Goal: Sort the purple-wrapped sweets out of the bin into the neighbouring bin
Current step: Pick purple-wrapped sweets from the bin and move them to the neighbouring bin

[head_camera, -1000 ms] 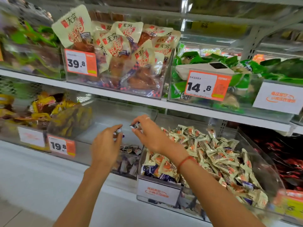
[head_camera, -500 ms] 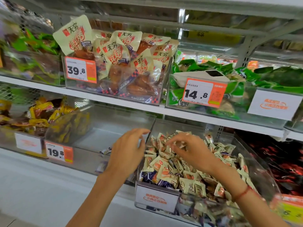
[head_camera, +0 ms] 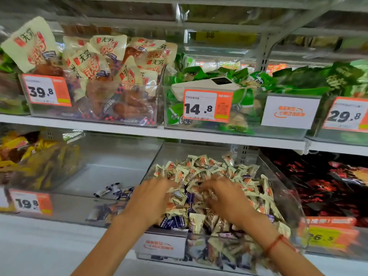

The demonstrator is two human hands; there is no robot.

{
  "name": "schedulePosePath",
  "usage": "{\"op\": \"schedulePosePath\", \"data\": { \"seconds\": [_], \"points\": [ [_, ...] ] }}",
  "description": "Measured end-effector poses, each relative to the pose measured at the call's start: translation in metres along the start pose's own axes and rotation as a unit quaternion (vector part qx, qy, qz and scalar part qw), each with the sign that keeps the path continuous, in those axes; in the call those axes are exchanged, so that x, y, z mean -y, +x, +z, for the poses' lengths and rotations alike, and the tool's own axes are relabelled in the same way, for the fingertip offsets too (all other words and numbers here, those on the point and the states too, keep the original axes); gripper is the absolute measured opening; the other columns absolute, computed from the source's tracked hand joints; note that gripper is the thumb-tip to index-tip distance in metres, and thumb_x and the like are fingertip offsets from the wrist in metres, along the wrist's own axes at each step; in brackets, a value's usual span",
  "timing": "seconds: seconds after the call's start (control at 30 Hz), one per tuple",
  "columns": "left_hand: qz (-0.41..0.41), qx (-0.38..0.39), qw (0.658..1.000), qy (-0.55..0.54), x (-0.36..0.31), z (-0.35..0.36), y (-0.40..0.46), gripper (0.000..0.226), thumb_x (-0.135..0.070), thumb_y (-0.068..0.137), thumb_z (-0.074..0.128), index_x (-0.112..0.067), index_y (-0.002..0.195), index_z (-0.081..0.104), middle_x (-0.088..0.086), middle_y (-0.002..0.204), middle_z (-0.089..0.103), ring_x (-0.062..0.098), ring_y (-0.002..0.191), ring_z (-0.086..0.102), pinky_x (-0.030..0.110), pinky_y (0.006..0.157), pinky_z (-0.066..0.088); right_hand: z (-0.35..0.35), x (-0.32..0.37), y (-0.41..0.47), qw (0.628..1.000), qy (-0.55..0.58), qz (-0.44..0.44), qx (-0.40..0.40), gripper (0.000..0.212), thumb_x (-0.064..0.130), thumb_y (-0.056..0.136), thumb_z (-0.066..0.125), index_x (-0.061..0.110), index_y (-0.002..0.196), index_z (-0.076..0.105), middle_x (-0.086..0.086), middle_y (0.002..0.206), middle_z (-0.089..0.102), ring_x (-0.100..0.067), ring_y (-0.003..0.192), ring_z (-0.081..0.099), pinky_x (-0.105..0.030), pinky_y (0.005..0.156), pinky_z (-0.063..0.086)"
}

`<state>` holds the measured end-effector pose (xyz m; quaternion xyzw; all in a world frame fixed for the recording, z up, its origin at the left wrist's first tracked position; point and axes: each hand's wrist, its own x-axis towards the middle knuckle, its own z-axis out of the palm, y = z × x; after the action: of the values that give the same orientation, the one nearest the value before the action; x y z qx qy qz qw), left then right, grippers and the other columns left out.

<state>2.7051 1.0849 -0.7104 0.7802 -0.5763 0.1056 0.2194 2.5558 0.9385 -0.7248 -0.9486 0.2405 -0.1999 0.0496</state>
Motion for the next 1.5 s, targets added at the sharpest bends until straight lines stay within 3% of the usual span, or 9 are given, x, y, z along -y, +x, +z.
{"op": "schedulePosePath", "data": {
  "seconds": [0.23,0.3,0.47,0.6,0.73,0.9,1.07,1.3,1.5],
  "points": [
    [0.020,-0.011,1.000,-0.014,-0.017,0.001,0.017,0.033,-0.028,0.095,0.055,-0.044,0.124,0.056,-0.011,0.095,0.071,0.000,0.054,0.057,0.011,0.065,0.045,-0.030,-0.026,0.001,0.989,-0.089,0.062,-0.100,0.021,0.013,0.091,0.060,0.030,0.095,0.072,0.007,0.107,0.064,-0.018,0.099,0.060,-0.030,0.069,0.051],
    [0.051,-0.003,0.998,-0.040,-0.032,0.006,0.030,0.034,-0.026,0.095,0.056,-0.043,0.125,0.056,-0.016,0.115,0.065,0.000,0.062,0.061,0.007,0.064,0.041,-0.033,-0.033,-0.002,0.992,-0.078,0.077,-0.070,0.025,0.016,0.094,0.056,0.033,0.106,0.069,0.006,0.110,0.067,-0.018,0.099,0.063,-0.027,0.071,0.046],
    [0.056,-0.004,0.994,-0.089,-0.037,-0.002,0.038,0.057,-0.023,0.088,0.065,-0.041,0.136,0.042,-0.021,0.145,0.037,0.003,0.131,0.038,0.029,0.110,0.025,-0.038,-0.023,-0.009,0.994,-0.047,0.086,-0.055,0.028,0.025,0.096,0.054,0.033,0.122,0.062,0.004,0.119,0.065,-0.017,0.105,0.062,-0.028,0.078,0.047],
    [0.003,-0.129,0.990,-0.050,-0.010,-0.011,0.001,0.042,-0.012,0.089,0.063,-0.035,0.125,0.057,-0.018,0.129,0.054,0.007,0.118,0.052,0.025,0.098,0.038,-0.031,0.001,-0.001,0.994,-0.004,-0.028,-0.106,0.026,0.026,0.097,0.053,0.028,0.121,0.063,0.005,0.122,0.062,-0.016,0.114,0.056,-0.030,0.091,0.047],
    [-0.006,-0.039,0.999,0.023,-0.010,0.004,-0.014,0.036,-0.034,0.097,0.048,-0.030,0.132,0.050,-0.013,0.139,0.048,0.006,0.128,0.044,0.024,0.104,0.035,-0.003,0.028,0.033,0.993,0.025,-0.111,-0.014,0.040,0.028,0.098,0.051,0.031,0.138,0.047,-0.001,0.145,0.045,-0.022,0.135,0.038,-0.044,0.111,0.034],
    [-0.029,0.044,0.998,0.039,-0.003,0.008,-0.012,0.038,-0.044,0.097,0.043,-0.032,0.132,0.052,-0.009,0.136,0.051,0.009,0.126,0.042,0.032,0.103,0.039,0.017,0.036,0.057,0.993,-0.068,-0.018,0.091,0.051,0.047,0.096,0.047,0.039,0.144,0.032,-0.004,0.153,0.029,-0.035,0.142,0.019,-0.057,0.114,0.016],
    [-0.021,0.069,0.997,0.016,-0.001,0.001,-0.013,0.045,-0.036,0.093,0.057,-0.036,0.136,0.046,-0.009,0.131,0.049,0.013,0.126,0.039,0.031,0.098,0.039,0.004,0.009,0.044,0.996,-0.088,-0.009,0.007,0.027,0.037,0.093,0.057,0.030,0.118,0.059,0.001,0.127,0.059,-0.028,0.130,0.037,-0.047,0.105,0.035],
    [-0.032,0.031,0.999,0.020,-0.004,0.003,-0.011,0.041,-0.038,0.091,0.059,-0.033,0.131,0.052,-0.008,0.126,0.049,0.014,0.122,0.043,0.032,0.090,0.043,-0.018,-0.021,0.027,0.985,-0.167,0.028,-0.032,0.038,0.034,0.091,0.061,0.034,0.128,0.056,0.001,0.137,0.053,-0.028,0.137,0.030,-0.051,0.112,0.019],
    [-0.006,-0.002,0.997,0.071,-0.005,0.011,-0.009,0.037,-0.034,0.096,0.051,-0.029,0.132,0.051,-0.008,0.134,0.048,0.014,0.127,0.035,0.033,0.106,0.028,-0.021,-0.001,0.015,0.995,-0.046,-0.061,-0.069,0.025,0.020,0.089,0.065,0.024,0.113,0.065,0.003,0.112,0.062,-0.018,0.105,0.055,-0.029,0.083,0.046]
  ]
}}
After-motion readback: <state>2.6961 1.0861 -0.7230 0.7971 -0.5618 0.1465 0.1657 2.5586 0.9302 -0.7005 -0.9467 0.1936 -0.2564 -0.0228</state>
